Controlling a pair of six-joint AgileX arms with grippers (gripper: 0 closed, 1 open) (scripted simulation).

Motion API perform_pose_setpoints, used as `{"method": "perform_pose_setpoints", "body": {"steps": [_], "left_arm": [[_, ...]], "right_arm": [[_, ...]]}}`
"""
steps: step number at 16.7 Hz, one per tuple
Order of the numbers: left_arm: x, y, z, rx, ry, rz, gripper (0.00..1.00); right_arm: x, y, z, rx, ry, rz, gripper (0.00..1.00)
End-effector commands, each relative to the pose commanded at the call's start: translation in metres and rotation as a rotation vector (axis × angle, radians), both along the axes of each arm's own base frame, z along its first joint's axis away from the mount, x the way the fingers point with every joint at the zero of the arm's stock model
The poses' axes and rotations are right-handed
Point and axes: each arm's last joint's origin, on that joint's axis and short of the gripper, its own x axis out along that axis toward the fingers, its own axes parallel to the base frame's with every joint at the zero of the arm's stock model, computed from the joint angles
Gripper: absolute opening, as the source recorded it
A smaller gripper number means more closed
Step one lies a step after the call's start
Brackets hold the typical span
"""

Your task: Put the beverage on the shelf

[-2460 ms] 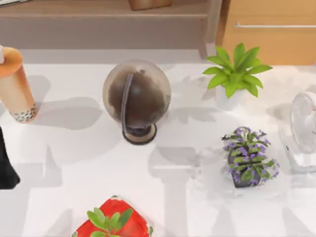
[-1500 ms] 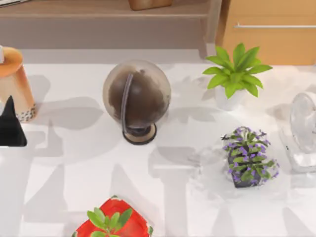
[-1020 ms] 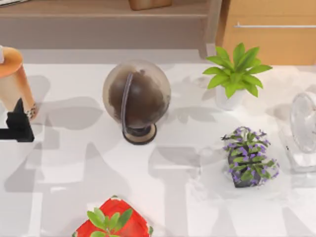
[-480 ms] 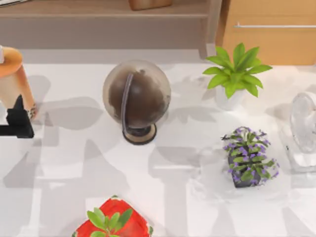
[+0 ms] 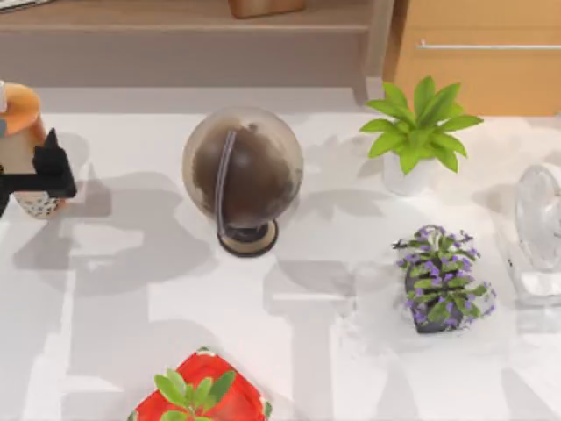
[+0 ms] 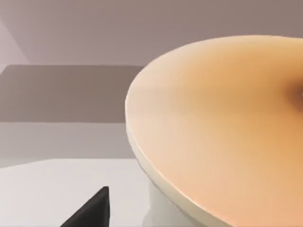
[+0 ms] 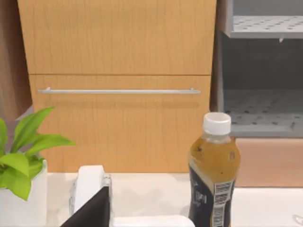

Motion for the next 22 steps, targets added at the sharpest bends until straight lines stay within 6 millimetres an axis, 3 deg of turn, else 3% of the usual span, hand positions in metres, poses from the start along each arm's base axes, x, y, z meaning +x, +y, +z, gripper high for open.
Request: {"method": "perform_pose_setpoints", "body": {"steps": [5,18,22], "left_arm": [[0.0063,-0.0005,-0.0017,0.0,-0.002,0.0,1.0],[0.0063,-0.0005,-0.0017,0.0,-0.002,0.0,0.02],[0.0063,-0.0005,-0.0017,0.0,-0.002,0.0,0.0]], "right_arm": [[0.0,0.0,0.0,0.0,0.0,0.0,1.0],[0.0,0.0,0.0,0.0,0.0,0.0,1.0],[0.0,0.0,0.0,0.0,0.0,0.0,1.0]]}}
